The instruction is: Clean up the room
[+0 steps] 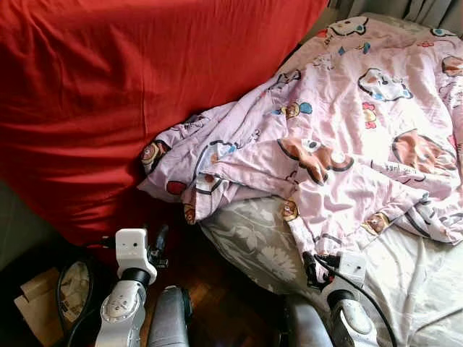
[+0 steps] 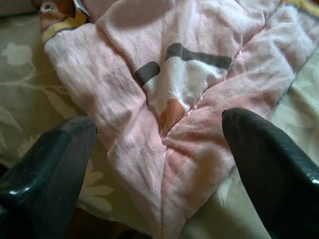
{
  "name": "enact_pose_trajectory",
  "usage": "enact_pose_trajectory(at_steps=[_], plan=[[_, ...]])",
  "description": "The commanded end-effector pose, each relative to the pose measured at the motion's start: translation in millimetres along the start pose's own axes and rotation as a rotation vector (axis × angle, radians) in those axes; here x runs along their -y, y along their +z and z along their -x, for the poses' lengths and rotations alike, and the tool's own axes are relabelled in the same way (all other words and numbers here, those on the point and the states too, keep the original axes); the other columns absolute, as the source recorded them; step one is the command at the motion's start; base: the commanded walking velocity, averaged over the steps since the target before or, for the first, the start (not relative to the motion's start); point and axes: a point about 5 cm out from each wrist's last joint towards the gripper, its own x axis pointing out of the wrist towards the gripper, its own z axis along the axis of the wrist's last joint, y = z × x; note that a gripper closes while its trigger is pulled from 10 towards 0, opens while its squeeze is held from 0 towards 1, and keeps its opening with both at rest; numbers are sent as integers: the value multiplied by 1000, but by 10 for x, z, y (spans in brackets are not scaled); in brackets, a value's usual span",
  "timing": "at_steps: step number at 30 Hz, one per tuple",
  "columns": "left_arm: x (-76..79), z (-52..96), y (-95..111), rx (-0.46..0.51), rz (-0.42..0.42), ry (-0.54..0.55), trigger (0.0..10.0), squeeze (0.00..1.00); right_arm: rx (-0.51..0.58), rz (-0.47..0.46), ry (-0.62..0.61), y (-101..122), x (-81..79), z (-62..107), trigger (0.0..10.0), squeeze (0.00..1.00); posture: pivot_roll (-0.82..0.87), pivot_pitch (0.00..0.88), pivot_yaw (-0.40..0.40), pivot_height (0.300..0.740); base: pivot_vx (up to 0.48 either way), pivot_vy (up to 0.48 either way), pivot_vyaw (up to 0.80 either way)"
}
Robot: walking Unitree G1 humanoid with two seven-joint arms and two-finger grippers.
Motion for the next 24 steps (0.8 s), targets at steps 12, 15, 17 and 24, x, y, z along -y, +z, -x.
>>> enact_pose_trajectory(at_steps=[12,15,17,24], plan=[[41,76,-120,-48,-35,-42,10000,0,-106,-116,-29,-266,103,135,10000,0,84,195,-24,599,0,0,0],[45,82,-127,-50,-42,-47,10000,0,-119,-128,-39,-285,136,140,10000,0,83,196,-26,599,0,0,0],[51,85,-129,-49,-45,-51,10000,0,-126,-132,-41,-293,147,140,10000,0,83,197,-24,599,0,0,0],[67,87,-131,-50,-62,-68,10000,0,-139,-153,-47,-306,169,132,10000,0,83,200,-23,599,0,0,0]])
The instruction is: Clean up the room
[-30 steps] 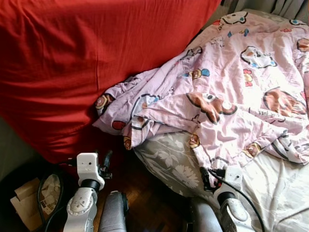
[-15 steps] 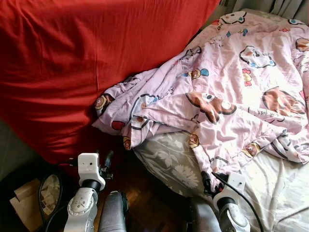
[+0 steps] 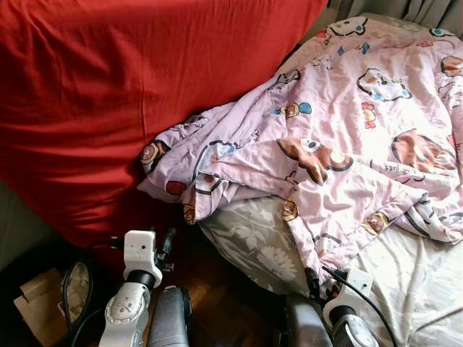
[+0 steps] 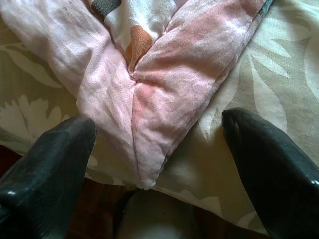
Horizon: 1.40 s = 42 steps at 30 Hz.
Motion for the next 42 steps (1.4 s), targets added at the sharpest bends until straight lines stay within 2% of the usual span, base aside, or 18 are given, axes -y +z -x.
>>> enact_pose_trajectory(at_steps=[1,10,17,21,25,34,39,40,41,42], plan=[[-14,65,-93,-36,-21,-8,10000,0,-30,-13,-16,-70,50,29,10000,0,84,203,-21,599,0,0,0],[-14,57,-77,-32,-38,-13,10000,0,-19,-21,39,-28,-25,-13,10000,0,87,207,-18,599,0,0,0],[15,61,-83,-33,-58,-33,10000,0,-54,-14,63,-35,-89,-49,10000,0,88,208,-16,599,0,0,0],[22,57,-78,-31,-65,-38,10000,0,-75,-19,35,-45,-76,-59,10000,0,92,211,-14,599,0,0,0],[28,58,-87,-34,-70,-40,10000,0,-97,-64,-26,-43,-25,-72,10000,0,95,213,-12,599,0,0,0],[46,42,-75,-30,-75,-48,10000,0,-121,10,-28,-36,-52,-92,10000,0,103,211,-7,599,0,0,0],[44,39,-76,-30,-77,-47,10000,0,-118,8,-30,-9,-67,-110,10000,0,107,211,-2,599,0,0,0],[44,39,-76,-30,-77,-47,10000,0,-117,6,-28,-8,-69,-112,9373,0,107,211,-2,599,0,0,0],[40,37,-75,-30,-78,-46,10000,0,-114,-9,-27,-1,-71,-115,0,0,105,209,1,599,0,0,0],[40,37,-75,-30,-78,-47,10000,0,-114,-15,-26,1,-72,-117,0,0,105,208,1,599,0,0,0]])
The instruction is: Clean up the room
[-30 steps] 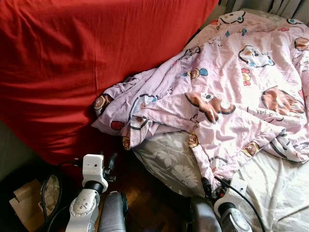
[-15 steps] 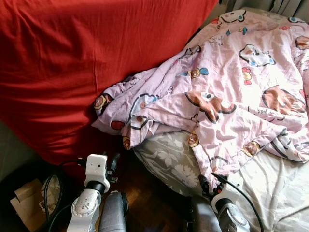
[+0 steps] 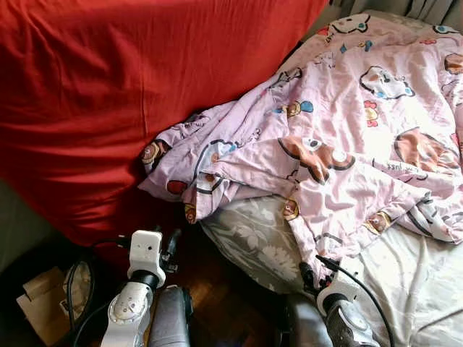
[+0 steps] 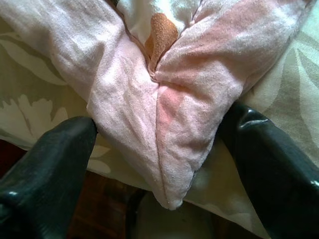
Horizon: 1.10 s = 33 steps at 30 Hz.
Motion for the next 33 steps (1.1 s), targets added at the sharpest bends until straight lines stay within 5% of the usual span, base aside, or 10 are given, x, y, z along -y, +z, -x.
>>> enact_pose_trajectory(at_steps=[1,33], plan=[[-14,42,-81,-37,-19,-3,10000,0,-39,-21,-17,-85,52,28,0,0,105,208,1,599,0,0,0],[11,14,-86,-41,-19,-7,10000,0,-51,-9,38,-43,-20,-4,0,0,100,214,1,599,0,0,0]])
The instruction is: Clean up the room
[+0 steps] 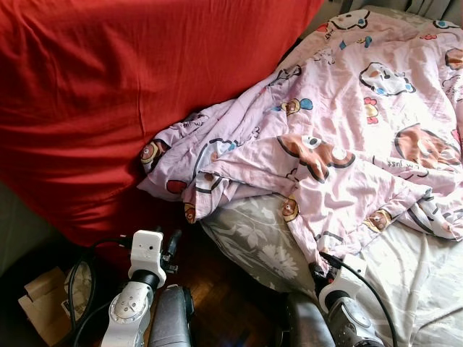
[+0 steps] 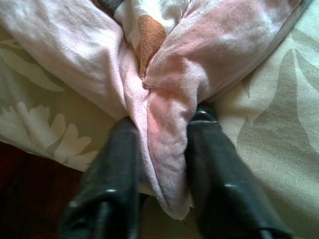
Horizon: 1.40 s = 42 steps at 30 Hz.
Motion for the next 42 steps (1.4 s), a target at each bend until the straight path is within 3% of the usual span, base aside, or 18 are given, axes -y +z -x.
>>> enact_pose_trajectory(at_steps=[1,8,15,19,20,21,29,36,42], plan=[[7,32,-62,-26,-15,-3,10000,0,-47,15,25,-92,-33,14,0,0,100,214,1,599,0,0,0],[9,38,-71,-25,-13,4,10000,0,-18,25,11,-50,11,18,0,0,91,211,-11,599,0,0,0],[29,63,-92,-26,-7,7,10000,0,118,-24,-37,104,172,53,0,0,74,204,-22,599,0,0,0],[29,75,-98,-23,-8,11,10000,0,190,23,-18,177,175,74,0,0,73,194,-22,599,0,0,0],[25,73,-89,-17,-6,15,10000,0,195,33,-7,181,161,74,4039,0,67,194,-23,599,0,0,0],[18,64,-70,-8,2,22,10000,0,213,51,26,202,123,74,10000,0,66,192,-22,599,0,0,0],[10,55,-73,-9,31,37,10000,0,377,176,196,467,-147,95,10000,0,54,175,-20,599,0,0,0],[-29,66,-120,-31,59,67,10000,0,424,177,189,585,-263,91,10000,0,64,164,-18,639,0,0,0],[-153,125,-272,-102,99,133,10000,0,434,178,188,590,-326,116,10000,0,69,175,-24,679,0,0,0]])
